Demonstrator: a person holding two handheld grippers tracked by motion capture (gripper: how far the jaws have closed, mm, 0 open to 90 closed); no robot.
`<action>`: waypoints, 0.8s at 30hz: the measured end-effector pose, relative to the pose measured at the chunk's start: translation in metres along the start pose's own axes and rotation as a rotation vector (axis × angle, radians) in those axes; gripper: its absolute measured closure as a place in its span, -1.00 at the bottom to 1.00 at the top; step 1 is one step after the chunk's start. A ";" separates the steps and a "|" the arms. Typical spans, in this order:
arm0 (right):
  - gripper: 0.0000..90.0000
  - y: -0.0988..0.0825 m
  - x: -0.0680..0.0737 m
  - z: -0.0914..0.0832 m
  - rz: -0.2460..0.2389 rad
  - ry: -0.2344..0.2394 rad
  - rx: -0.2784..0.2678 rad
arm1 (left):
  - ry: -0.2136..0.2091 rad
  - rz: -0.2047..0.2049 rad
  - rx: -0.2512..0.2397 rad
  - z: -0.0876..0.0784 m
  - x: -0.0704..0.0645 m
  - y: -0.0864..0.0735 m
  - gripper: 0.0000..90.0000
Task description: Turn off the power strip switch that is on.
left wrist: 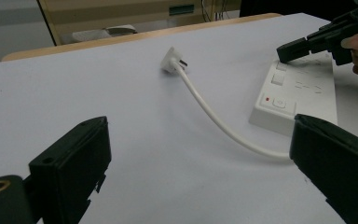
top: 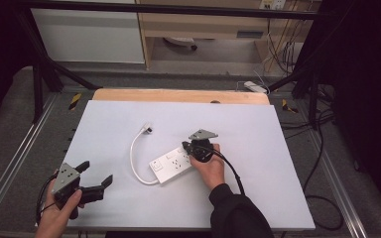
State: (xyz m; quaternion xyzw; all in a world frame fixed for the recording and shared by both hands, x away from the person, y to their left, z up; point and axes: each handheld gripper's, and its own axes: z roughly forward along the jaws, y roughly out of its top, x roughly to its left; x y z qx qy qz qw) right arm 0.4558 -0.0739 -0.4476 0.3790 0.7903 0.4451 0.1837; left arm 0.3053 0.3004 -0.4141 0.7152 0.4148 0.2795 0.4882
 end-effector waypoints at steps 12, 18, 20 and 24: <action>1.00 0.001 0.003 0.001 -0.021 -0.004 -0.007 | 0.005 -0.001 0.002 0.000 0.000 0.000 -0.89; 1.00 0.008 0.005 -0.005 -0.039 0.004 -0.034 | 0.017 -0.006 0.004 0.000 0.002 0.000 -0.89; 1.00 0.010 0.004 -0.007 -0.037 0.003 -0.035 | 0.015 -0.007 0.006 0.000 0.001 0.000 -0.89; 1.00 0.012 0.001 -0.008 -0.030 0.008 -0.041 | 0.016 -0.011 0.013 0.000 0.002 0.000 -0.89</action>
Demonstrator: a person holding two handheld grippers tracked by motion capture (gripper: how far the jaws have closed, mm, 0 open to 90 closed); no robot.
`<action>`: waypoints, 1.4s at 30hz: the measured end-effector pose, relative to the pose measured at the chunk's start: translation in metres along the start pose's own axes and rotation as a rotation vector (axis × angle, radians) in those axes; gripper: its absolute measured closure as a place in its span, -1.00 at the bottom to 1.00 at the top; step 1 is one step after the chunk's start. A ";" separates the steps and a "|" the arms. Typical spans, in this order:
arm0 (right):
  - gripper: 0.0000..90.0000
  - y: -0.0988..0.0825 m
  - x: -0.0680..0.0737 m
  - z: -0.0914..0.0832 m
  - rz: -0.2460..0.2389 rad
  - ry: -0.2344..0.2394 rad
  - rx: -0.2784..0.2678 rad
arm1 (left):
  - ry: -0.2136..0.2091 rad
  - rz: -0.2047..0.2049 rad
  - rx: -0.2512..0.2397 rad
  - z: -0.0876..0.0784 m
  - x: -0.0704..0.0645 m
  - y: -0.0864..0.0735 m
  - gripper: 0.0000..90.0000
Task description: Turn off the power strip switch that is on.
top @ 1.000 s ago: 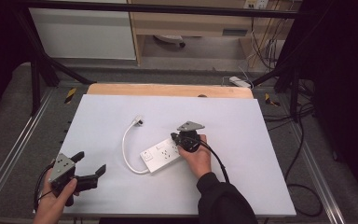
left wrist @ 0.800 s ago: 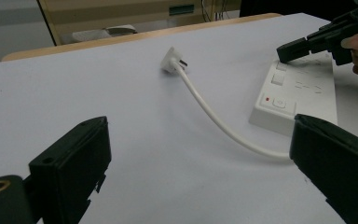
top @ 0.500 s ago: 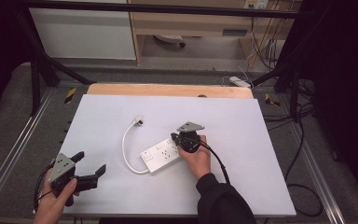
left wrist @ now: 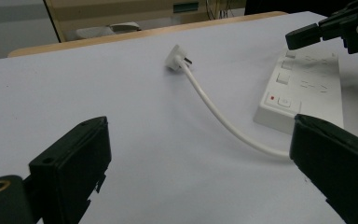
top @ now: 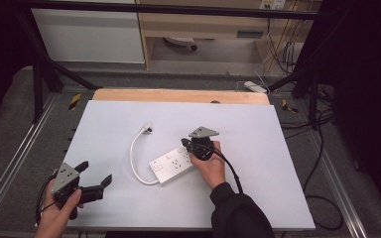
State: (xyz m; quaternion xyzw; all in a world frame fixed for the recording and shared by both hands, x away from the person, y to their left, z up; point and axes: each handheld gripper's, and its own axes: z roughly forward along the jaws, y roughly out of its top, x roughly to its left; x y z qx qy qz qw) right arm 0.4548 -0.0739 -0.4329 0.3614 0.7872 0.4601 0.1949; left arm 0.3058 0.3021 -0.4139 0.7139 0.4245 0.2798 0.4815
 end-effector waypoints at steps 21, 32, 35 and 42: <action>1.00 0.014 -0.010 -0.014 0.026 0.019 -0.025 | 0.021 -0.012 -0.004 -0.002 0.002 0.000 -0.89; 0.96 0.020 -0.016 -0.035 0.051 0.026 -0.091 | 0.018 -0.015 -0.003 -0.001 0.002 -0.001 -0.89; 0.94 0.022 -0.016 -0.038 0.047 0.030 -0.092 | 0.019 -0.016 -0.003 -0.001 0.002 0.000 -0.89; 0.71 0.023 -0.017 -0.039 0.055 0.030 -0.084 | 0.021 -0.020 -0.005 -0.001 0.003 -0.001 -0.89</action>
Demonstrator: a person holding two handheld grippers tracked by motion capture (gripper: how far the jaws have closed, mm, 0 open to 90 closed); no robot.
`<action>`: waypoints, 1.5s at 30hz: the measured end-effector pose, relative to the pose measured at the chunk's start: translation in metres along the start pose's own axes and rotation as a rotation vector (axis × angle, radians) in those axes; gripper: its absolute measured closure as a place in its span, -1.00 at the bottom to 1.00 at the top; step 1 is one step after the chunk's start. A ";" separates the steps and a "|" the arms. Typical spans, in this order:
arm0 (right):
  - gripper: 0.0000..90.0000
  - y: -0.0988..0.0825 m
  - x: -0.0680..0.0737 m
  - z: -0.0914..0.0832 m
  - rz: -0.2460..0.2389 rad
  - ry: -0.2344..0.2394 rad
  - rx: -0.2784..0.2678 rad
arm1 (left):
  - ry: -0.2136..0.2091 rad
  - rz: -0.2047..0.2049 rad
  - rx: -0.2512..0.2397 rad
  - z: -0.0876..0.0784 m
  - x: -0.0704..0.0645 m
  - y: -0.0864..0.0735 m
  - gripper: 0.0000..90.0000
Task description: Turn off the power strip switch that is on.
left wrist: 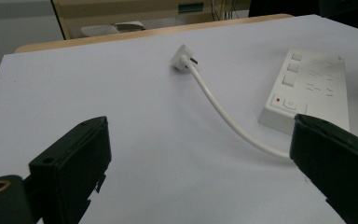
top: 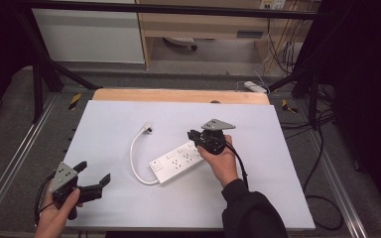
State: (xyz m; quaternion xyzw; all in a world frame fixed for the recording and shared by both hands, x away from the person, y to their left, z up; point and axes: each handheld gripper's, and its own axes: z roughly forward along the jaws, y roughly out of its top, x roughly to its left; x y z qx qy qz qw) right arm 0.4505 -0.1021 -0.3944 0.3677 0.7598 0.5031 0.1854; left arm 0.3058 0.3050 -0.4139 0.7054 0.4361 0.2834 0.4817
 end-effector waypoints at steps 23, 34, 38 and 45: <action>-0.91 0.019 -0.001 -0.011 0.041 -0.013 0.032 | -0.007 -0.024 -0.006 0.000 0.002 0.000 -0.89; -0.93 0.023 -0.003 -0.019 0.045 -0.001 -0.019 | -0.012 -0.030 -0.019 -0.002 0.001 0.001 -0.89; -0.91 0.026 -0.005 -0.024 0.031 -0.017 -0.036 | -0.007 -0.037 -0.020 -0.001 0.003 0.000 -0.89; -0.79 0.027 -0.012 -0.036 0.008 -0.028 -0.069 | -0.004 -0.037 -0.016 -0.001 0.002 0.001 -0.89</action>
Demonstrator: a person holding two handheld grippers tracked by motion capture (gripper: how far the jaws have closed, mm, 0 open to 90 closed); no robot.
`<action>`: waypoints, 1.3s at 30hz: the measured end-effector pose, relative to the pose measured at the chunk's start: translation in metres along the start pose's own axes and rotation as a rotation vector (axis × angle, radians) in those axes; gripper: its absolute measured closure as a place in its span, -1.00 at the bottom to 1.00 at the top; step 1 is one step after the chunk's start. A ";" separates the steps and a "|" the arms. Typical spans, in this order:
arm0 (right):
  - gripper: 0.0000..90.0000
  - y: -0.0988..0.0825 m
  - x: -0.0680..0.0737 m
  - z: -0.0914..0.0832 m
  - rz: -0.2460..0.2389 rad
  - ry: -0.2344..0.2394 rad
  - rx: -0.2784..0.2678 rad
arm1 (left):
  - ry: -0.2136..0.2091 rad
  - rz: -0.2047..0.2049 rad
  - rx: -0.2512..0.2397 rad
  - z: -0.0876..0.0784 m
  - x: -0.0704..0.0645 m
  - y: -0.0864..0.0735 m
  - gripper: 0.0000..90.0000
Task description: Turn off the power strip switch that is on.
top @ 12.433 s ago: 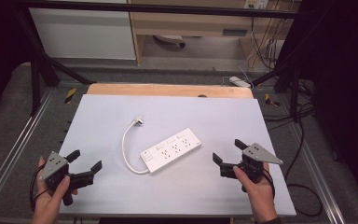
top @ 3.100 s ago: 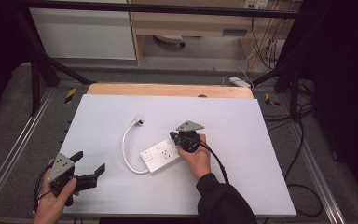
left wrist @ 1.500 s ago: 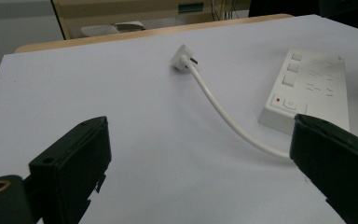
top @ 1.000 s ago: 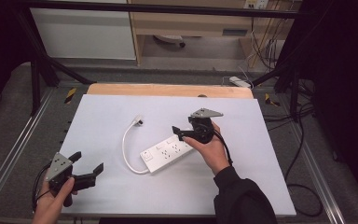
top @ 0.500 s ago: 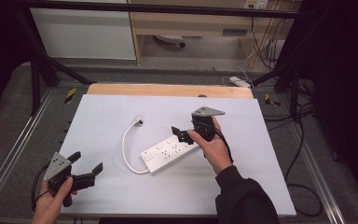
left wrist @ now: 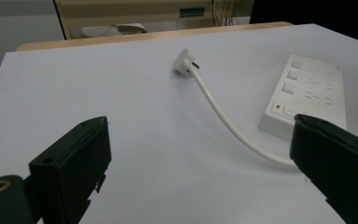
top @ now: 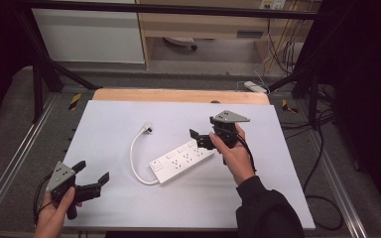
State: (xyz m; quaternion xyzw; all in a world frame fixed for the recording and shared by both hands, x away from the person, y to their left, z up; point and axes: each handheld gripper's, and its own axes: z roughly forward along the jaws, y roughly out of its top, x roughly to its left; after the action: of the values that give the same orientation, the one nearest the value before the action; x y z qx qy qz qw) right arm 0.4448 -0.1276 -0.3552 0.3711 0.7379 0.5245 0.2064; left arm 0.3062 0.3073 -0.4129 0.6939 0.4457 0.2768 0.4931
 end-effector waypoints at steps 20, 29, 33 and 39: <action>-0.91 -0.003 -0.010 -0.050 -0.039 -0.043 -0.058 | -0.017 -0.003 0.005 0.000 0.000 0.000 -0.89; -0.94 -0.009 -0.019 -0.076 -0.038 -0.085 -0.089 | -0.018 -0.002 0.003 0.000 -0.001 0.000 -0.89; -0.94 -0.013 -0.026 -0.088 -0.026 -0.110 -0.111 | -0.015 0.001 0.008 0.001 0.000 0.000 -0.89; -0.95 -0.021 -0.035 -0.105 -0.009 -0.130 -0.126 | -0.025 0.004 0.003 0.000 -0.001 0.000 -0.89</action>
State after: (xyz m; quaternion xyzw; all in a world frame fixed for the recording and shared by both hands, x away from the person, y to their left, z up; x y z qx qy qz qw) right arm 0.3871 -0.2232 -0.3396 0.3874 0.6903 0.5435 0.2793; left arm 0.3061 0.3068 -0.4130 0.6989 0.4387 0.2684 0.4970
